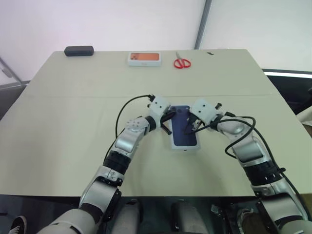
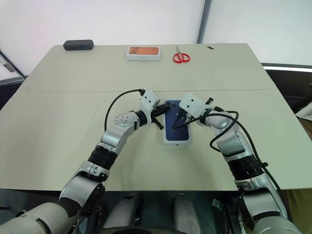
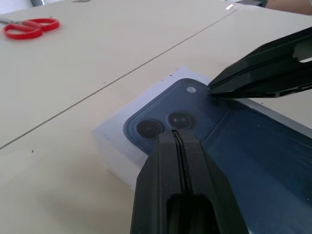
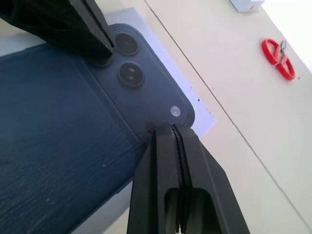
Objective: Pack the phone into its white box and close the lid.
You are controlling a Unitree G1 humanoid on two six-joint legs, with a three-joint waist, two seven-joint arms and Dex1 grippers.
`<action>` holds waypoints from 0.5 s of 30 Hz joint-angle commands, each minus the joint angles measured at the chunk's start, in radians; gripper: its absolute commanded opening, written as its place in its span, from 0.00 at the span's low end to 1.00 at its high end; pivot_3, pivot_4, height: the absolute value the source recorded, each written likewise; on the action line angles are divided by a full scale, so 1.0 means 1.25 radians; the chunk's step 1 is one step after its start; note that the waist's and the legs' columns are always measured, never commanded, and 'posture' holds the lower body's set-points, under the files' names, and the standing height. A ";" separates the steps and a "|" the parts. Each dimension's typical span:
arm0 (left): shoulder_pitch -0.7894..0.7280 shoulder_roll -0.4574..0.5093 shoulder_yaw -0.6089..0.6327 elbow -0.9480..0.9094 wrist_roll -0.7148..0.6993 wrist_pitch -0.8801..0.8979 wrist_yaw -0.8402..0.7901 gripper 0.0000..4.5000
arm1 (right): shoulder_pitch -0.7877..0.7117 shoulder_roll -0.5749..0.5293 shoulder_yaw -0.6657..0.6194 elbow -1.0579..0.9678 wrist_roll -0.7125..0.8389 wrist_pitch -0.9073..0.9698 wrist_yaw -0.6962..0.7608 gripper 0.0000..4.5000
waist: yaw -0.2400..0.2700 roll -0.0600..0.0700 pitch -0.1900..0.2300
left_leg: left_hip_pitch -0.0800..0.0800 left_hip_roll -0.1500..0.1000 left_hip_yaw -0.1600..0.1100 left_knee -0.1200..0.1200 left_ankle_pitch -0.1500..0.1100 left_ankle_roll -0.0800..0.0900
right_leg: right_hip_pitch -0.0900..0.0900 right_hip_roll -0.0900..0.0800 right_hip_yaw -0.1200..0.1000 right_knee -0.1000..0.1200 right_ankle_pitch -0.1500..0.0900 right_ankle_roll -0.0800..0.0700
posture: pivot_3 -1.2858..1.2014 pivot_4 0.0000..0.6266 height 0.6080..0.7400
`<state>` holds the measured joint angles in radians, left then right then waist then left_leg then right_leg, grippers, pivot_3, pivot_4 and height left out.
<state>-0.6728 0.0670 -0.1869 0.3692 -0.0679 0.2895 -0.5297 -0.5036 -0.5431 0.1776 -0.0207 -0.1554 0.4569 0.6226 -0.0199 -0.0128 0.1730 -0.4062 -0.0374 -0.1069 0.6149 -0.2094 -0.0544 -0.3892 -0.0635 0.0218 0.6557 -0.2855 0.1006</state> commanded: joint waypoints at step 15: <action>0.159 0.090 -0.022 -0.242 -0.033 0.174 -0.058 0.00 | 0.128 -0.127 -0.087 -0.173 0.092 0.108 0.079 0.01 | 0.006 0.000 0.000 | -0.001 0.000 -0.001 0.000 0.000 0.000 | -0.001 -0.001 0.000 0.000 0.000 0.000 | 0.52 0.24 1.00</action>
<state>-0.4659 0.1860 -0.1989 0.0939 -0.1039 0.5142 -0.5986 -0.3425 -0.6797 0.0833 -0.2022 -0.0320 0.6076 0.7218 -0.0121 -0.0127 0.1734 -0.4079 -0.0378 -0.1083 0.6149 -0.2094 -0.0544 -0.3903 -0.0647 0.0216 0.6553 -0.2856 0.1004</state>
